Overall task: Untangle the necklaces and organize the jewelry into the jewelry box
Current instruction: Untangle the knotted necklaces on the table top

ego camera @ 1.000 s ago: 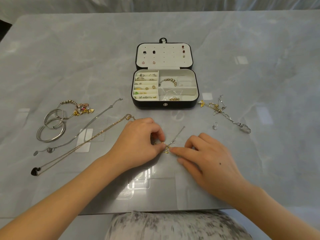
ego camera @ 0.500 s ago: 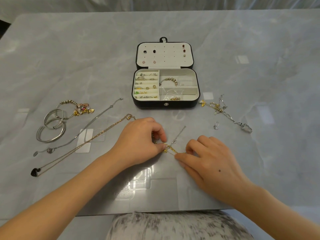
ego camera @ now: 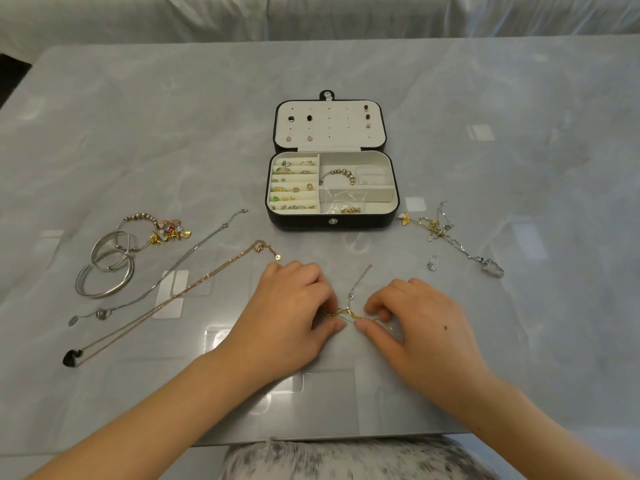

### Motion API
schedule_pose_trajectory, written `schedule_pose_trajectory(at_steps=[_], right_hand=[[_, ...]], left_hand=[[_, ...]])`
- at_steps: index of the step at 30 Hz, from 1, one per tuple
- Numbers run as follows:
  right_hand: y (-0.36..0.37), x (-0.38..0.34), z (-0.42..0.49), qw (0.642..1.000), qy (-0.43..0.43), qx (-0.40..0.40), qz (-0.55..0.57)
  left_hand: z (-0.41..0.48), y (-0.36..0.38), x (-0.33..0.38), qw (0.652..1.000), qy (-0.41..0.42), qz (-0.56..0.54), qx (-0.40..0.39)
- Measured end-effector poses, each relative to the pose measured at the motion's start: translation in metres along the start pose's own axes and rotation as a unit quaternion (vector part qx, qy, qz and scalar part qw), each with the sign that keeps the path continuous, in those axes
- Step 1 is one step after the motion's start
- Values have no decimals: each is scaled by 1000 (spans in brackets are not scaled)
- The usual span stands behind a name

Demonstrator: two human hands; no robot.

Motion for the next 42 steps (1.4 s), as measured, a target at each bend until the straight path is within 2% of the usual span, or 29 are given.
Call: schedule_pose_trajectory(at_steps=[6, 10, 14, 21, 26, 30, 34, 39, 42], right_hand=[[11, 0, 5, 994, 67, -74, 33], [8, 1, 6, 990, 94, -78, 64], [8, 2, 8, 988, 99, -96, 75], [2, 7, 12, 982, 114, -88, 119], [5, 12, 14, 969, 157, -95, 165], [9, 11, 15, 951, 195, -130, 204], [9, 11, 15, 946, 221, -150, 185], [7, 11, 12, 936, 258, -144, 190], [8, 11, 8, 919, 275, -167, 229]], left_hand=[[4, 2, 6, 994, 65, 83, 3], [10, 3, -2, 999, 3, -13, -36], [17, -4, -6, 995, -18, -78, -51], [35, -6, -7, 992, -31, -75, -101], [38, -3, -4, 996, -2, -33, -83], [33, 2, -2, 996, 22, 48, -78], [26, 6, -2, 990, 39, 110, -83], [18, 6, -8, 989, 38, 122, -74], [14, 6, -7, 985, 87, 140, -44]])
Point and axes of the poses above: each hand's wrist, its own z-axis towards the middle knuckle, its own y-axis out of the palm, x = y × z, the point moved 5 cm from there along z, towards the middle knuckle, and after that the axes turned 6 degrees about -z, right-handed, at the moved point
